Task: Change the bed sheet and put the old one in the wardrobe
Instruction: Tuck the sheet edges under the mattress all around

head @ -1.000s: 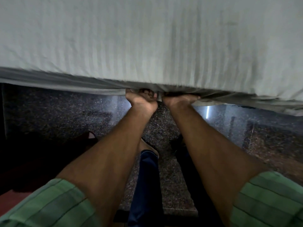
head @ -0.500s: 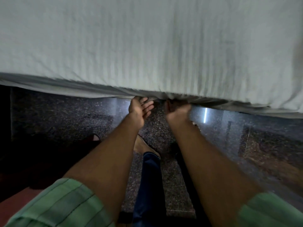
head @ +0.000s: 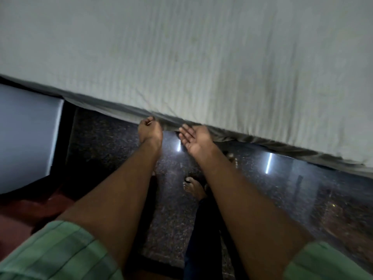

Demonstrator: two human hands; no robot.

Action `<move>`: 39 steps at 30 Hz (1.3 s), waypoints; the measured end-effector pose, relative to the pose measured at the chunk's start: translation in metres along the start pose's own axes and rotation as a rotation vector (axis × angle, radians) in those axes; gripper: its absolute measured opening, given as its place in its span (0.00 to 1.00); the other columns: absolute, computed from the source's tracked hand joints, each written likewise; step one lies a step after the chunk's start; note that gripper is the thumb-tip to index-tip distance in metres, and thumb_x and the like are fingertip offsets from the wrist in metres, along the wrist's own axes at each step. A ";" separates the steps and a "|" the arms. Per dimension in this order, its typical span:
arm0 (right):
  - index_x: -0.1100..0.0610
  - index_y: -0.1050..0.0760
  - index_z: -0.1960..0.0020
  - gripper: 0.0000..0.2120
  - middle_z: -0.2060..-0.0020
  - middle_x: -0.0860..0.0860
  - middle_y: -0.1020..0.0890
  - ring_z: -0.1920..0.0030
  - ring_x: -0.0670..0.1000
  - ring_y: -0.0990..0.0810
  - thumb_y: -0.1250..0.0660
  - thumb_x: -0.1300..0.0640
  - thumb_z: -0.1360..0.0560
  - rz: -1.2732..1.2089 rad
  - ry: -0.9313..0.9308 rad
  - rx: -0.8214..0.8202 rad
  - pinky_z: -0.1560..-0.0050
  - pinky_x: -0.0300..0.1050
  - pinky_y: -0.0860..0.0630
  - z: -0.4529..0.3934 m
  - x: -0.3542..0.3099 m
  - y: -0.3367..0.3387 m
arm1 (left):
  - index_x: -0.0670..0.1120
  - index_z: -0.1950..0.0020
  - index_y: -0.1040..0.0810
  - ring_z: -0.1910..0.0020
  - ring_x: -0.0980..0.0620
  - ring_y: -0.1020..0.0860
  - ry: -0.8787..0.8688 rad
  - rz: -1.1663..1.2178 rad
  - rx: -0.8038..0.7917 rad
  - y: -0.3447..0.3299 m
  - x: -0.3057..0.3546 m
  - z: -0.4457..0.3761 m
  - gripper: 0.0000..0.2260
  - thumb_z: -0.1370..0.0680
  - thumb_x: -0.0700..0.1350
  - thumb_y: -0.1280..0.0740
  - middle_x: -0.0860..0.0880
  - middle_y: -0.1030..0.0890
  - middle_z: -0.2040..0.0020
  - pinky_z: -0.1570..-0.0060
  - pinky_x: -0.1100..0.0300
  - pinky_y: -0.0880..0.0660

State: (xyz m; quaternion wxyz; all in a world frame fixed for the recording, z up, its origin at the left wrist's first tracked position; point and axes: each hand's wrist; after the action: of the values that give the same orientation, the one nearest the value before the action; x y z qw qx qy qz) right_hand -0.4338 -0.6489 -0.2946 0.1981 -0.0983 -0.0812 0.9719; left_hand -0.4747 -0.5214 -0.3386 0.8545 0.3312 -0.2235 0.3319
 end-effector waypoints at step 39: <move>0.61 0.21 0.45 0.12 0.60 0.59 0.15 0.68 0.55 0.18 0.30 0.57 0.27 0.091 0.274 0.355 0.73 0.44 0.25 -0.140 0.093 -0.059 | 0.44 0.54 0.17 0.49 0.40 0.15 0.001 -0.241 -0.219 0.046 -0.015 -0.161 0.20 0.39 0.56 0.29 0.42 0.13 0.53 0.51 0.42 0.18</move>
State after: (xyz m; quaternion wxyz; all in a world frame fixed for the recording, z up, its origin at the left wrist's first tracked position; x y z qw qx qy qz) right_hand -0.4647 -0.5410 -0.4329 0.1775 -0.1962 0.1235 0.9564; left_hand -0.4917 -0.3863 -0.4380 0.9193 0.2602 -0.2167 0.2007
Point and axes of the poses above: each hand's wrist, its own z-axis away from the middle knuckle, its own y-axis out of the back of the hand, x = y × z
